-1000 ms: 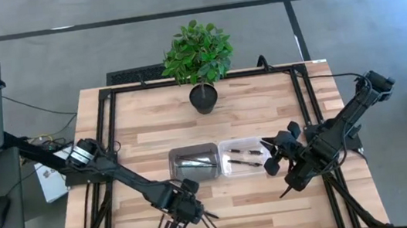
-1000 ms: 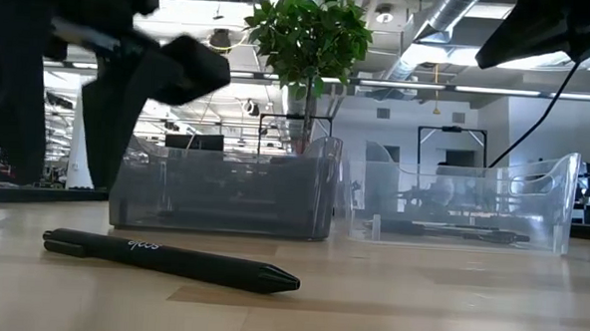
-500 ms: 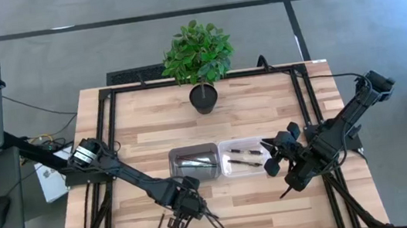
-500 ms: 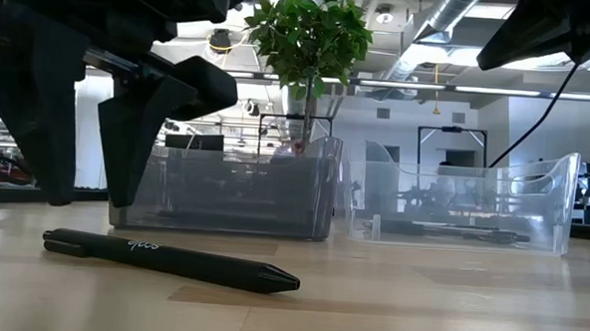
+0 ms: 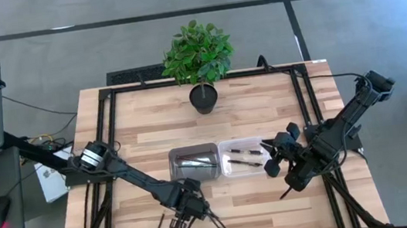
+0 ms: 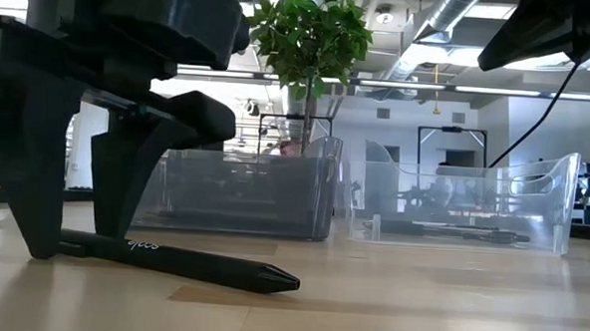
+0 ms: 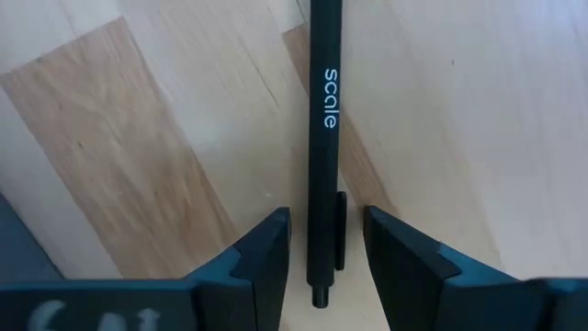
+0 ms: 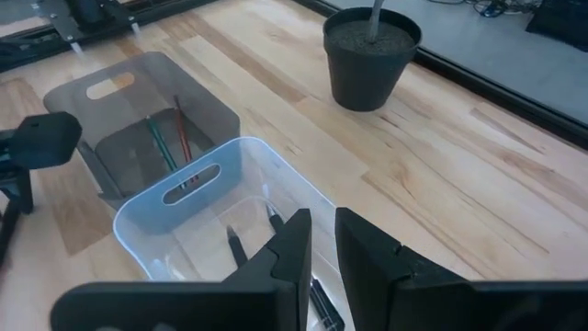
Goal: Sort pens & pencils
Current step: Put the black pen into the transparent bin
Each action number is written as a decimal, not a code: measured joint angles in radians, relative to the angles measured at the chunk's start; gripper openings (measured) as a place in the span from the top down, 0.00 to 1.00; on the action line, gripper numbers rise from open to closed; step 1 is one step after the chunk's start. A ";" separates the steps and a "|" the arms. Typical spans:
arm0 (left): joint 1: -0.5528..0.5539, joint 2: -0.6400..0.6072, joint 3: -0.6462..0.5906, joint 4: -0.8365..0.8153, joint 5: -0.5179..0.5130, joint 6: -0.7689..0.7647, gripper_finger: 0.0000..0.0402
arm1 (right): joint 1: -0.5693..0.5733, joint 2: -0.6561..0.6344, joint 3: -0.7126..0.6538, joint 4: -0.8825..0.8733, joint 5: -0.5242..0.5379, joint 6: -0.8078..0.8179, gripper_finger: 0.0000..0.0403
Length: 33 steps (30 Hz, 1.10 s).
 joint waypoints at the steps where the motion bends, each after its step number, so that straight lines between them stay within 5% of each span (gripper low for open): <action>1: 0.004 0.005 0.000 -0.001 0.011 0.001 0.67 | 0.000 0.000 0.000 0.000 -0.005 -0.001 0.81; 16: 0.014 0.008 -0.002 0.001 0.014 -0.011 0.92 | 0.000 0.000 0.000 0.002 -0.005 0.000 0.81; 33: 0.012 -0.032 -0.009 -0.007 0.012 0.015 0.92 | 0.000 0.000 0.000 0.029 -0.005 0.000 0.81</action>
